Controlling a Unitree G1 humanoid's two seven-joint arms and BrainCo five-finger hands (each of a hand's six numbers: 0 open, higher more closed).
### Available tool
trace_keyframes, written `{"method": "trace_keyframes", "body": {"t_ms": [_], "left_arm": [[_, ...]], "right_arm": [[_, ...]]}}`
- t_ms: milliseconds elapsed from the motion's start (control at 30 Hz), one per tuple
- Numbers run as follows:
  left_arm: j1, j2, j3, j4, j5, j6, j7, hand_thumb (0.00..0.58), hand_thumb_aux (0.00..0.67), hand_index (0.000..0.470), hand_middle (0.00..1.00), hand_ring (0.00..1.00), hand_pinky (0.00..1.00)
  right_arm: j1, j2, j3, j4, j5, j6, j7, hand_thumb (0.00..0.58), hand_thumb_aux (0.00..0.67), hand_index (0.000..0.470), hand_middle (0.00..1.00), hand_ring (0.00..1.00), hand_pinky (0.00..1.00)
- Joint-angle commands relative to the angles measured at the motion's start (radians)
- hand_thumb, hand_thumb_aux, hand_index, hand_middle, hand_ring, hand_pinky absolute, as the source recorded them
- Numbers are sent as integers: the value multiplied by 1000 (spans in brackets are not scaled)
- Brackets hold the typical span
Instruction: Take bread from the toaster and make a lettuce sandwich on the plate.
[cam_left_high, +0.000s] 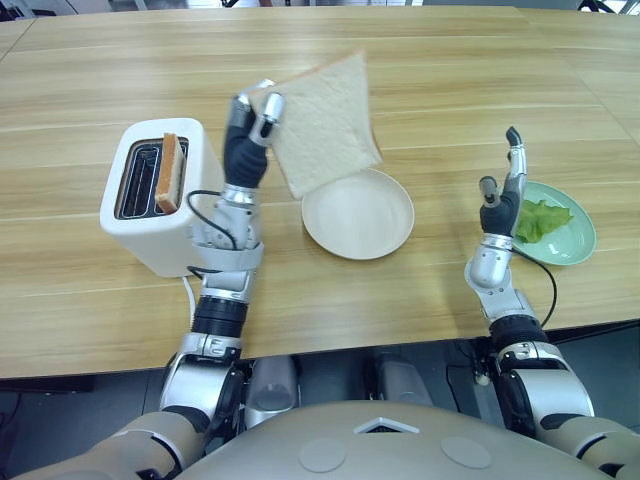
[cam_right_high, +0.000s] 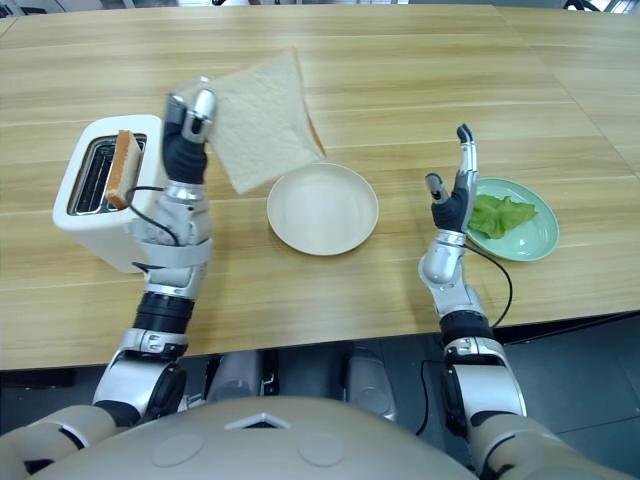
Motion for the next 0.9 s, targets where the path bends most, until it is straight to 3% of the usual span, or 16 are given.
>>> {"method": "trace_keyframes", "body": {"t_ms": [33,400,633,900], "left_arm": [[-25,-22,-34,148,34,20,-37,580,670,460,1000,1000,1000],[-216,-61,-23,764,117,-30,17,580,670,460,1000,1000,1000],[-293,-90,-16,943,128,-16,-10,580,670,460,1000,1000,1000],[-310,-82,-44,1005,193,5,25,580,670,460,1000,1000,1000]], "right_arm": [[1,-27,-25,27,10,-4,-23,0,0,0,0,0,0],[8,-74,-33,40,1,-2,-45,0,0,0,0,0,0],[-1,-99,-44,84,14,-10,-55,0,0,0,0,0,0],[2,-146,-55,98,4,-5,-84,0,0,0,0,0,0]]}}
